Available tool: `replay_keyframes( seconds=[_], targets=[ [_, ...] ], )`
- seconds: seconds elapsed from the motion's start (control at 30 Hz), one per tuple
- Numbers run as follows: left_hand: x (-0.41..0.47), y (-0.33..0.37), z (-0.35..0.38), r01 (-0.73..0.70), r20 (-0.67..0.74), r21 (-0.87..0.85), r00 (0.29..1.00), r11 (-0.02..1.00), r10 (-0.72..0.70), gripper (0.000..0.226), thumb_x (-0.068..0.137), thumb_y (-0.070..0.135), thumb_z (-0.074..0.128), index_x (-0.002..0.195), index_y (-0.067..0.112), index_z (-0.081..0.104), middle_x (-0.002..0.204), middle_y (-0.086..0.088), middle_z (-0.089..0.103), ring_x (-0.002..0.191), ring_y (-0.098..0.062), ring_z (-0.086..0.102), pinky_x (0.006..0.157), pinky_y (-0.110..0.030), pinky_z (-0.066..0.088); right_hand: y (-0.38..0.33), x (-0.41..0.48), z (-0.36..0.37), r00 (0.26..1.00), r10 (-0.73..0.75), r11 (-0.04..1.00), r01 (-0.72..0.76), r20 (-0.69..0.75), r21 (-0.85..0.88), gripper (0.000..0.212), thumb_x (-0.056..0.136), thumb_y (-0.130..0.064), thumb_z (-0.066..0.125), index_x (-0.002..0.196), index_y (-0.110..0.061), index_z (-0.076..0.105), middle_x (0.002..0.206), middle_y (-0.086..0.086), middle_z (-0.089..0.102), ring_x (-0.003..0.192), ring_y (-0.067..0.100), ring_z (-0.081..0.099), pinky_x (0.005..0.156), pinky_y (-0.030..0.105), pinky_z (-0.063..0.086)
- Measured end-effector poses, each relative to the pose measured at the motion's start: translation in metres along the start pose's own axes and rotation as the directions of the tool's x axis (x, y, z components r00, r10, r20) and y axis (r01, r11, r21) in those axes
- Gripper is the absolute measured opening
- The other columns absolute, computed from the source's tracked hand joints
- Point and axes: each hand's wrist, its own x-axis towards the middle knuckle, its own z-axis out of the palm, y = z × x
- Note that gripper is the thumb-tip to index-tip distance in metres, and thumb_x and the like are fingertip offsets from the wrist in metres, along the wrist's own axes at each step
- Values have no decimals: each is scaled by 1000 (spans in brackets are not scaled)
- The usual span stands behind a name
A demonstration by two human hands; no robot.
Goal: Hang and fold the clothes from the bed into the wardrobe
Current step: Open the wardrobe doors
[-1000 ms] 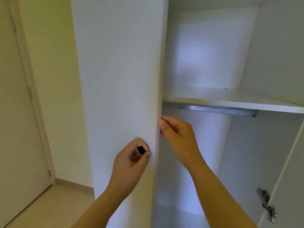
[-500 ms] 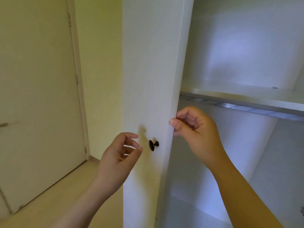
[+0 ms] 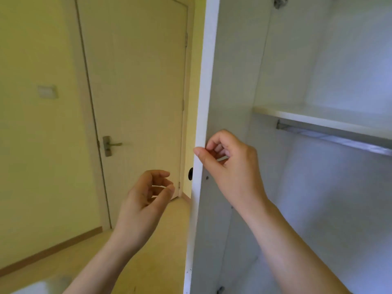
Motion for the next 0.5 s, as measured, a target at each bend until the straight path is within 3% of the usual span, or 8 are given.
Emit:
replay_keyframes(
  seconds=[0.1,0.27,0.37,0.5],
  targets=[
    [-3,-5,-27,32,-71,57,997,998,-28,25,79,41,58,104,38,60,96,10,69,89,-15,67,82,-48,56,3,13,35,1000,-12,1000,12,9,13,26,84,-28,72,71,-23,50,65,-7,56,57,12,52,53,29,46],
    [-1,-13,-53,84,-151,110,986,990,-67,21,85,33,62,105,33,59,93,9,68,83,-14,66,75,-40,58,11,41,93,999,31,999,-31,16,40,30,80,-26,73,63,-22,48,50,-11,48,46,10,44,48,25,40],
    [2,-17,-65,106,-189,152,979,983,-76,19,90,21,63,104,33,59,94,8,68,81,-11,66,61,-25,54,24,57,127,991,100,994,-103,91,28,26,80,-23,74,65,-22,52,53,-10,52,48,9,51,51,24,42],
    [4,-20,-77,120,-233,165,969,979,-80,18,90,21,62,104,32,59,95,8,68,80,-9,65,62,-22,53,42,51,162,967,170,985,-172,187,-7,23,83,-18,72,68,-16,55,60,-6,58,55,8,52,58,25,40]
  ],
)
